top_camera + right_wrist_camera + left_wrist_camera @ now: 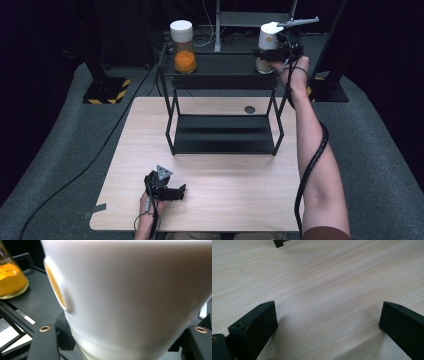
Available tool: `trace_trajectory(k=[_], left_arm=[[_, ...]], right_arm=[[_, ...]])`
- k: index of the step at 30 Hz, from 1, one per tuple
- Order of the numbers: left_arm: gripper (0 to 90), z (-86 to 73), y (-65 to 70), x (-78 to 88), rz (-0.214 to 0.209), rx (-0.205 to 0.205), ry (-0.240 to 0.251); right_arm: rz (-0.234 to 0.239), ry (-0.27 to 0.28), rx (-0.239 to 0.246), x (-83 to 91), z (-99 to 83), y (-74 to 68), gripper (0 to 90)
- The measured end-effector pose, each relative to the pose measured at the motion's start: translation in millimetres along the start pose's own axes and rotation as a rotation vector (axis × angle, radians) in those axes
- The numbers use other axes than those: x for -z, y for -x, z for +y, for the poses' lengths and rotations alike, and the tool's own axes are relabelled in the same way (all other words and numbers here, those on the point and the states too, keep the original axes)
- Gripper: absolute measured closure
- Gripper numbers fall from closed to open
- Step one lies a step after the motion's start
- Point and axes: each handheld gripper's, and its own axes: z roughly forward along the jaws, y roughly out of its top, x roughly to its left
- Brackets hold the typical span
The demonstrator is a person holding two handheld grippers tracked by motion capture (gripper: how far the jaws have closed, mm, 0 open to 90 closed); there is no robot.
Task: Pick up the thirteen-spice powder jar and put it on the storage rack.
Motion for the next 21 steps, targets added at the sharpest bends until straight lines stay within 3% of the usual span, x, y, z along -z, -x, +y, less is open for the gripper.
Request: trace_trajectory(k=[21], left_arm=[[1.3, 0.0, 0.0, 0.0, 0.000, 0.000, 0.000]], right_arm=[[-0.014, -0.010, 0.016, 0.0, 1.7, -4.3, 30.0]])
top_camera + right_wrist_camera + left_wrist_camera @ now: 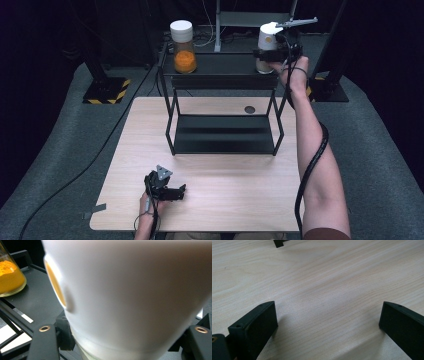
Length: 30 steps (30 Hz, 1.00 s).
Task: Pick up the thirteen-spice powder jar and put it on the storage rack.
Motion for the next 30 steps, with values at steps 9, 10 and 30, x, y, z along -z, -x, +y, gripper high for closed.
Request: trace_trajectory(k=[9, 10, 30], left_arm=[[1.5, -0.1, -0.1, 0.0, -0.001, 0.000, 0.001], [1.5, -0.1, -0.1, 0.0, -0.001, -0.001, 0.001], [1.5, -0.5, 0.0, -0.1, 0.000, -0.001, 0.003]], right_arm=[[0.002, -0.006, -0.019, -0.3, 1.8, 0.8, 28.6], [0.004, -0.013, -0.025, -0.3, 3.4, 1.0, 25.0], [0.032, -0.157, 0.136, 64.0, -7.2, -28.7, 0.0]])
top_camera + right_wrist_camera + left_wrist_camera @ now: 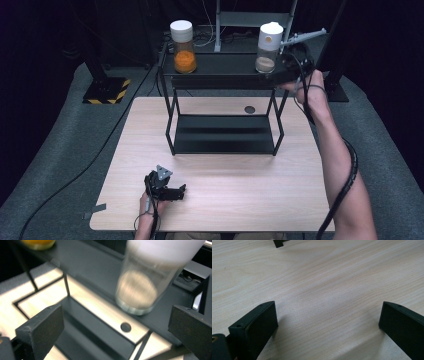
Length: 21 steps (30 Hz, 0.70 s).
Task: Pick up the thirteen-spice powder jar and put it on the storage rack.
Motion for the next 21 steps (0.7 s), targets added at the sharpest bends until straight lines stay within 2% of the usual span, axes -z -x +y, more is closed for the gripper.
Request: trace_trajectory(k=[6, 8, 13, 14, 15, 19, 21], left_arm=[[1.5, 0.0, 0.0, 0.0, 0.000, 0.000, 0.000], [1.5, -0.1, 0.0, 0.0, 0.000, 0.000, 0.001], [1.5, -0.1, 0.0, 0.0, 0.000, -0.001, 0.001], [1.5, -0.1, 0.0, 0.0, 0.000, -0.001, 0.001], [1.5, -0.1, 0.0, -0.1, 0.000, 0.000, 0.001], [1.5, -0.1, 0.0, -0.1, 0.000, 0.000, 0.001], [1.5, -0.1, 0.0, -0.1, 0.000, 0.000, 0.001]], right_arm=[[0.015, -0.052, 0.089, 8.4, -40.5, -22.3, 0.0], [0.019, -0.073, 0.104, 8.4, -56.4, -28.2, 0.0], [0.034, -0.101, 0.105, 7.4, -100.9, -40.0, 0.0], [0.031, -0.112, 0.100, 6.2, -109.9, -43.2, 0.0], [0.006, -0.124, 0.108, 4.2, -119.8, -51.0, 0.0], [0.009, -0.173, 0.095, -10.6, -160.8, -68.7, 0.0], [0.027, -0.189, 0.077, -19.9, -181.7, -74.3, 0.0]])
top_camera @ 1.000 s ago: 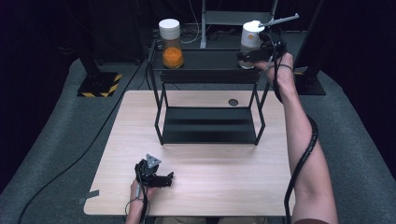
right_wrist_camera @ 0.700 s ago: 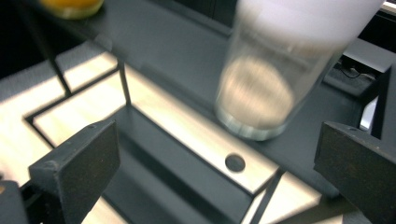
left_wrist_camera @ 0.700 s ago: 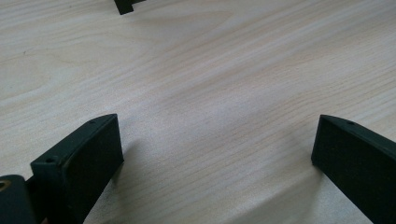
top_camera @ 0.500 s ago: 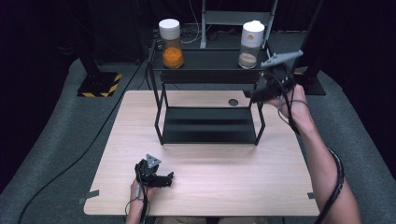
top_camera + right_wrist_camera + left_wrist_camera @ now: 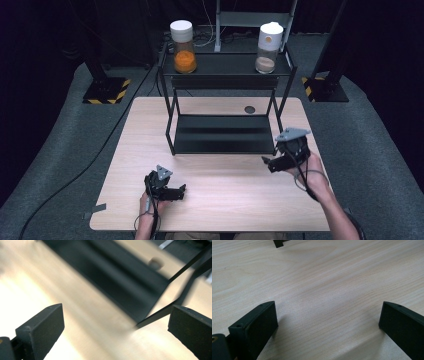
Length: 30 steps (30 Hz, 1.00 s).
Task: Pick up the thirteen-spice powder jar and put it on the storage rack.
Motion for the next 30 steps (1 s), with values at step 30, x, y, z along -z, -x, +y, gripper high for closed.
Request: trace_trajectory(k=[30], left_arm=[[1.5, -0.1, 0.2, 0.0, 0.001, 0.000, 0.000]], right_arm=[[0.013, 0.023, -0.210, -74.2, -115.0, -30.0, 0.0]])
